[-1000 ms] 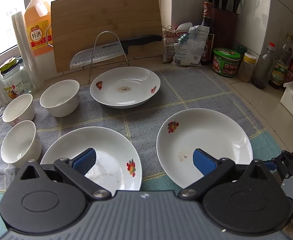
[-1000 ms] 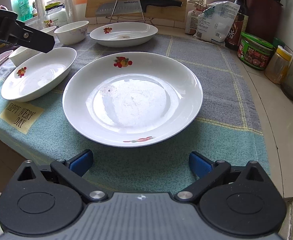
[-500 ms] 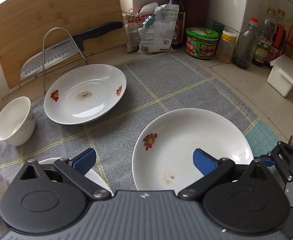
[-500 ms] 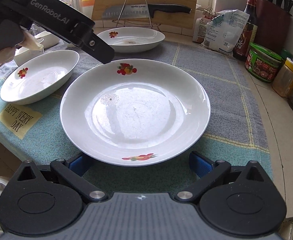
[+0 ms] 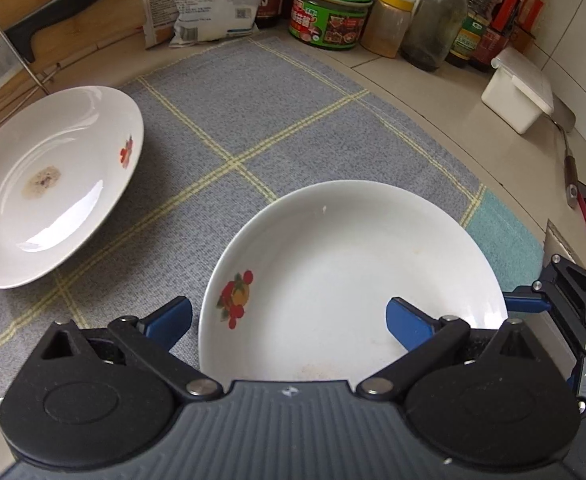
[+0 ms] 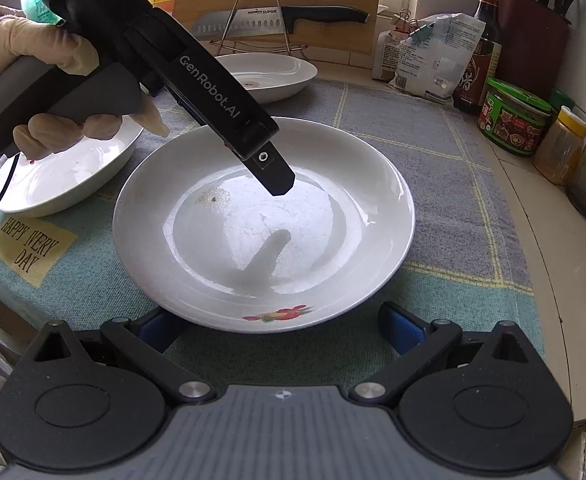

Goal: Organize plates and bowls
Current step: 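Lift the white plate off the towel with the left tool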

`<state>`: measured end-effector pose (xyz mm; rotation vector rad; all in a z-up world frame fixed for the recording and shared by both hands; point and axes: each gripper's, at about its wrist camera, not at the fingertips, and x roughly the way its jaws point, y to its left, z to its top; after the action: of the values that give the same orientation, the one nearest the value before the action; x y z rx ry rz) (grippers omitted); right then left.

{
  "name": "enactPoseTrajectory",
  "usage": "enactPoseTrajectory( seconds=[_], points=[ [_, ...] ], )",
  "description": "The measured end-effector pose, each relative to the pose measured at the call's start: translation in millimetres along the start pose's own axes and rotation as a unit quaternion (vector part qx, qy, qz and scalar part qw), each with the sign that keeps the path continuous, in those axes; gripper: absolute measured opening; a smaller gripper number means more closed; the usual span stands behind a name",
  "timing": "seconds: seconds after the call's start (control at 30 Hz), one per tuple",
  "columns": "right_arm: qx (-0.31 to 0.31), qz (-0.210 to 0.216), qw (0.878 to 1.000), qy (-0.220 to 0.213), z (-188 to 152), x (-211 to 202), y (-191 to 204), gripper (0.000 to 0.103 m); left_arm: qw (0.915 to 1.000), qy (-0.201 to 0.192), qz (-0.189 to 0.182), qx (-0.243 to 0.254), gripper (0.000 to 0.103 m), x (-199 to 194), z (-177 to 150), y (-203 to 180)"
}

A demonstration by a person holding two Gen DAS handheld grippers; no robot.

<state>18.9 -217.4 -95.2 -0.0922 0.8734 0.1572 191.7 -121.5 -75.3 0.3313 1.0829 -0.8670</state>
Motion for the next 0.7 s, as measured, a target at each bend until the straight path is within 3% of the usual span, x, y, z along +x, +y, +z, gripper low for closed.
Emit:
enactPoseTrajectory(
  seconds=[0.37, 0.53, 0.7],
  points=[
    [0.034, -0.031, 0.999, 0.004, -0.3, -2.1, 7.0, 0.103, 0.997, 0.014, -0.074, 0.019, 0.102, -0.4, 5.5, 21.0],
    [0.044, -0.039, 0.998, 0.009, 1.3, -1.7, 8.3, 0.103, 0.9952, 0.012, -0.082, 0.051, 0.103, -1.2, 2.2, 20.2],
    [0.039, -0.036, 0.999, 0.007, 1.8, -1.8, 7.7, 0.103, 0.9942, 0.02, -0.096, 0.046, 0.102, -1.1, 5.6, 24.8]
  ],
)
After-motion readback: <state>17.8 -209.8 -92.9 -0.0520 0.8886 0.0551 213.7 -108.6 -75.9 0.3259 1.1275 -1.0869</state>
